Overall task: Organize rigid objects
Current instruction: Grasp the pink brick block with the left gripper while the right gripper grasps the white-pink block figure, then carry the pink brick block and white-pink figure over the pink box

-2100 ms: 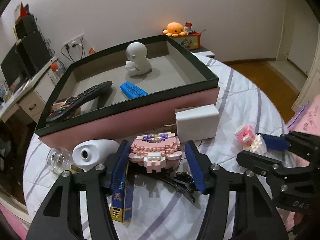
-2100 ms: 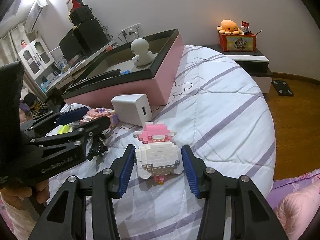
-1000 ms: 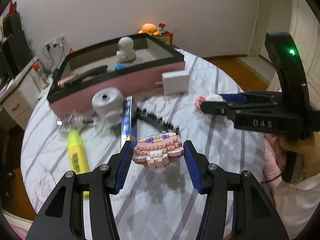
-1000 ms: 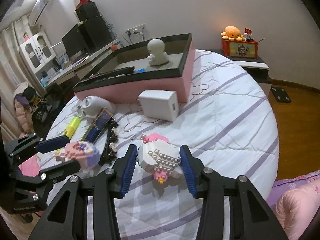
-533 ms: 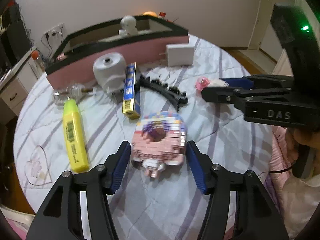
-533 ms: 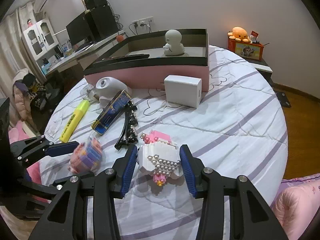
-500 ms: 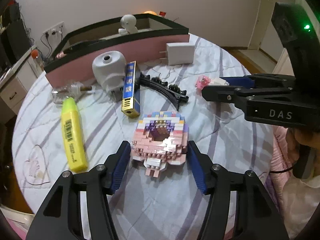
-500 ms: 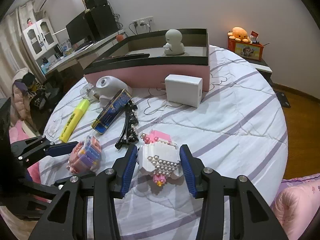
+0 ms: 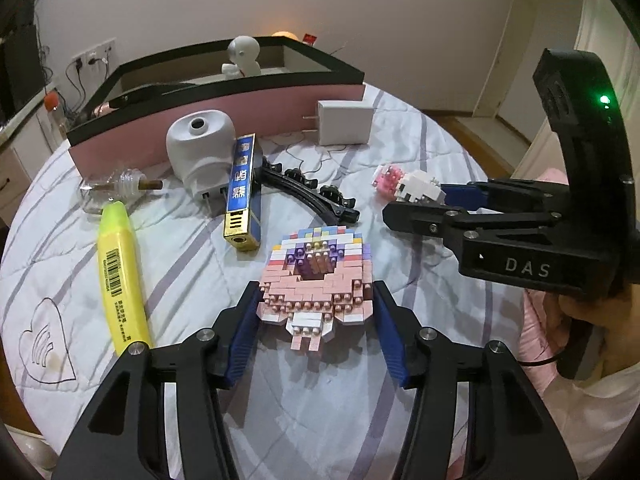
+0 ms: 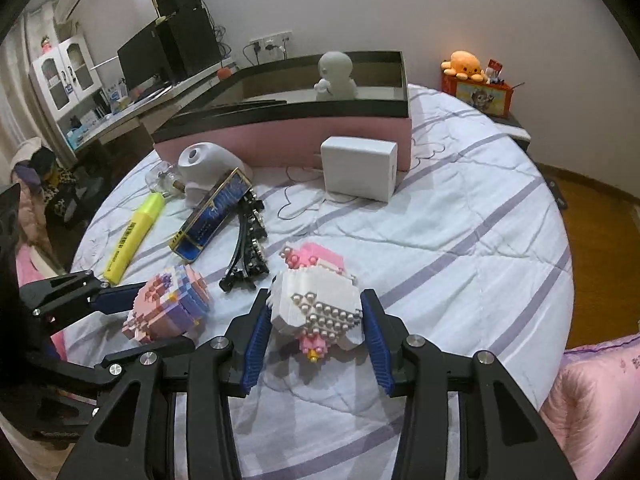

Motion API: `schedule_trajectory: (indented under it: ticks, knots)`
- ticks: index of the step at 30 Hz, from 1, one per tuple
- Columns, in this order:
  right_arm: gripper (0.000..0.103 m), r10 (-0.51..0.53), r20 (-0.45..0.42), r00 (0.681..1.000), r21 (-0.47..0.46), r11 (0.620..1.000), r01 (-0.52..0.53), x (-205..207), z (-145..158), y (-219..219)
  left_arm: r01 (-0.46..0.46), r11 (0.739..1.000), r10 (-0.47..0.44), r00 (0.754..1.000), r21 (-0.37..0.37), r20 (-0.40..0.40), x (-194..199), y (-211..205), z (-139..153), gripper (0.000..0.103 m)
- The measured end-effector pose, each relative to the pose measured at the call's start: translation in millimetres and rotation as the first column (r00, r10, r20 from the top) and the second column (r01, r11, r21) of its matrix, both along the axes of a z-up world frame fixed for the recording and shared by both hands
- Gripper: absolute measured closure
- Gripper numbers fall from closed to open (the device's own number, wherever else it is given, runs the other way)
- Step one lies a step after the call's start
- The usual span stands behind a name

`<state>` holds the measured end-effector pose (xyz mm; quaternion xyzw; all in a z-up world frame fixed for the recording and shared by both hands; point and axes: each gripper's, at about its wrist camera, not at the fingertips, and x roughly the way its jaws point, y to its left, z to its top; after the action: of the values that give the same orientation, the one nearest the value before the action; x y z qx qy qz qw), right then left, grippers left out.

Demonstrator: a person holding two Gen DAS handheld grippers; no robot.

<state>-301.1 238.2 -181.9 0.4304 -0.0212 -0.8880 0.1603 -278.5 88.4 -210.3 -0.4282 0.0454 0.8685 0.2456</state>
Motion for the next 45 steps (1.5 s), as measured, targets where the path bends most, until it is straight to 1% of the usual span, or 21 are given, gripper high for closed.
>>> schedule_trajectory:
  ticks: [3,4,5,8,12,13,16,21,23,25,31,37,41,45]
  knots:
    - [0.058,-0.004,-0.006,1.000,-0.010,1.000,0.004,1.4,2.8,-0.4,0.008,1.000,-0.008,1.000,0.024,-0.010,2.9,-1.5,5.3,0.048]
    - [0.058,-0.002,-0.007,1.000,-0.019,1.000,0.002,2.0,4.2,-0.2,0.015,1.000,-0.015,1.000,0.021,-0.022,5.3,-1.9,8.8,0.048]
    - [0.058,0.004,-0.008,1.000,-0.032,0.999,-0.005,3.0,6.6,-0.3,0.012,1.000,-0.011,0.999,0.018,-0.030,6.2,-2.6,11.5,0.051]
    - [0.058,0.022,-0.020,1.000,-0.046,0.999,-0.023,4.4,14.1,-4.3,0.020,0.999,-0.018,0.999,0.035,-0.050,8.1,-6.0,19.2,0.051]
    - [0.058,0.044,-0.028,0.999,-0.054,0.997,-0.046,4.3,19.9,-11.0,0.009,0.999,-0.007,0.999,0.036,-0.042,6.0,-9.6,19.0,0.051]
    - [0.058,0.044,-0.031,0.999,-0.056,0.997,-0.046,4.5,20.4,-11.6,-0.004,0.999,0.006,0.999,0.036,-0.039,5.1,-10.6,17.7,0.051]
    - [0.058,0.043,-0.031,0.999,-0.064,0.997,-0.044,5.3,20.5,-11.6,-0.003,0.999,0.005,0.999,0.048,-0.042,6.2,-12.3,19.4,0.051]
    - [0.058,0.043,-0.049,0.998,-0.073,0.996,-0.047,6.1,30.2,-11.1,-0.003,0.998,0.009,0.996,0.063,-0.084,7.6,-17.7,37.4,0.051]
    - [0.058,0.046,-0.064,0.997,-0.078,0.996,-0.051,5.5,36.5,-12.2,-0.016,0.997,0.024,0.994,0.070,-0.103,4.5,-21.2,46.7,0.051]
    - [0.058,0.056,-0.082,0.995,-0.082,0.995,-0.063,3.3,44.3,-14.4,-0.040,0.997,0.047,0.990,0.059,-0.133,1.1,-24.2,56.1,0.051]
    - [0.058,0.074,-0.134,0.988,-0.090,0.992,-0.087,-6.7,68.3,-16.3,-0.100,0.994,0.105,0.974,0.038,-0.203,-17.3,-35.6,84.7,0.051]
    - [0.058,0.088,-0.180,0.980,-0.062,0.993,-0.101,-22.8,90.6,-17.2,-0.125,0.992,0.128,0.957,0.028,-0.259,-37.5,-48.6,110.5,0.051]
    - [0.058,0.101,-0.186,0.977,-0.052,0.992,-0.113,-41.0,97.9,-17.9,-0.141,0.990,0.136,0.951,0.003,-0.276,-56.6,-55.9,120.9,0.051]
    - [0.058,0.105,-0.180,0.978,-0.035,0.993,-0.113,-63.5,99.2,-17.3,-0.142,0.990,0.135,0.954,-0.009,-0.268,-80.1,-62.0,122.1,0.051]
